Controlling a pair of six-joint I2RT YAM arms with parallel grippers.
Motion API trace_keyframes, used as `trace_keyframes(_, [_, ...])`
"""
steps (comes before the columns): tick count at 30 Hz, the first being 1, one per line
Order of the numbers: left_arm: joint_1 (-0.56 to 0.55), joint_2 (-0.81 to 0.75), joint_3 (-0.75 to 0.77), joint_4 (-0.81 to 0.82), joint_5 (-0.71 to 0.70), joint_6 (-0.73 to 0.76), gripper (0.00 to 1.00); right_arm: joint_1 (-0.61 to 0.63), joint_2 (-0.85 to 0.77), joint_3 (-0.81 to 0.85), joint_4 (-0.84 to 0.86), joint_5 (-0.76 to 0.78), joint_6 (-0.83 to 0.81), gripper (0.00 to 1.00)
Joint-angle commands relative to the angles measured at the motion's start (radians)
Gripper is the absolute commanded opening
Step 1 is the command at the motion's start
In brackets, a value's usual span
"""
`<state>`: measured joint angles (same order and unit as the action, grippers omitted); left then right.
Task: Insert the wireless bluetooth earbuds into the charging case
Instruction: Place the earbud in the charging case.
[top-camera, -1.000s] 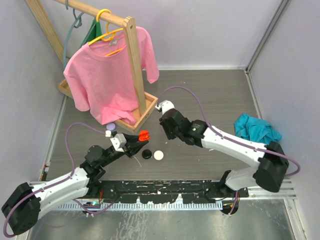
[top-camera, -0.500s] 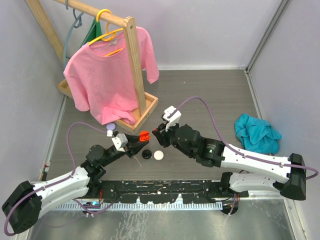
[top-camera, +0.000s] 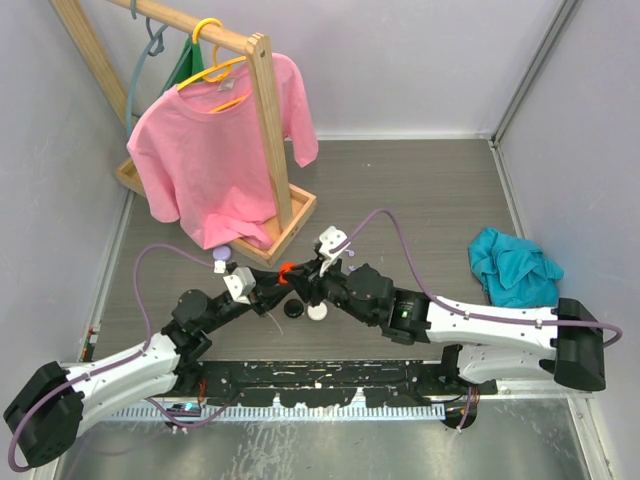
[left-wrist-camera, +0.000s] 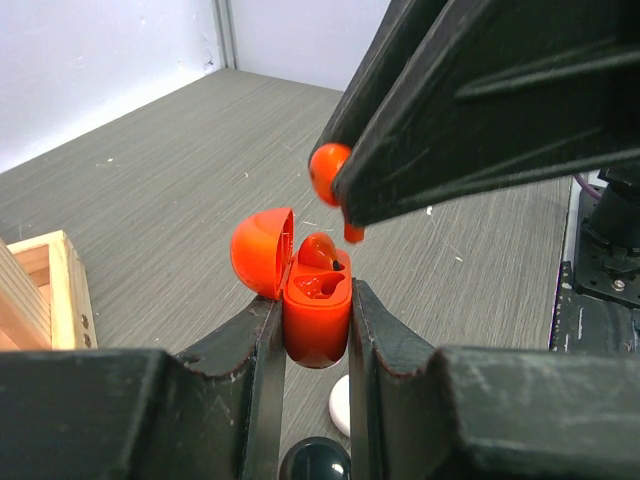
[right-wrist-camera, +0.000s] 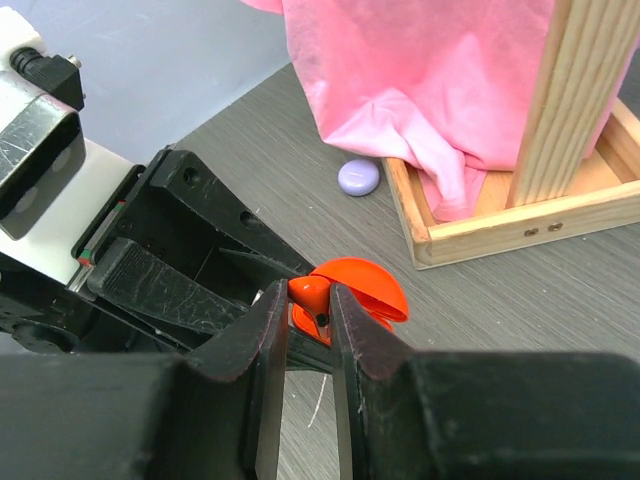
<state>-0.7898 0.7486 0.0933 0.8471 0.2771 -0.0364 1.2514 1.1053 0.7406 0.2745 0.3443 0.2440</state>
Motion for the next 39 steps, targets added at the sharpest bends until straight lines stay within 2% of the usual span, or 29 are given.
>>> trace_keyframes(1, [-0.001, -0.005, 0.036, 0.059, 0.013, 0.012, 0.0, 0.006, 0.031, 0.0, 0.152, -0.019, 0.026, 0.21])
trace_keyframes(19, [-0.001, -0.014, 0.033, 0.059, 0.01, 0.011, 0.0, 0.008, 0.052, -0.027, 0.101, 0.025, 0.054, 0.21])
trace_keyframes(27, [0.0, -0.013, 0.033, 0.06, 0.011, 0.01, 0.0, 0.008, 0.074, -0.01, 0.091, 0.011, 0.071, 0.25])
trace_keyframes(30, [-0.001, -0.012, 0.033, 0.061, 0.012, 0.01, 0.0, 0.008, 0.074, -0.005, 0.083, 0.014, 0.074, 0.31])
trace_keyframes(32, [-0.001, -0.012, 0.033, 0.06, 0.011, 0.01, 0.0, 0.008, 0.063, -0.003, 0.079, 0.02, 0.074, 0.39])
trace_keyframes(35, [-0.001, -0.009, 0.034, 0.06, 0.01, 0.01, 0.0, 0.008, 0.031, 0.005, 0.061, 0.02, 0.058, 0.47])
trace_keyframes(39, [-0.002, -0.001, 0.036, 0.059, 0.012, 0.01, 0.0, 0.002, -0.016, 0.048, -0.028, -0.004, -0.005, 0.59])
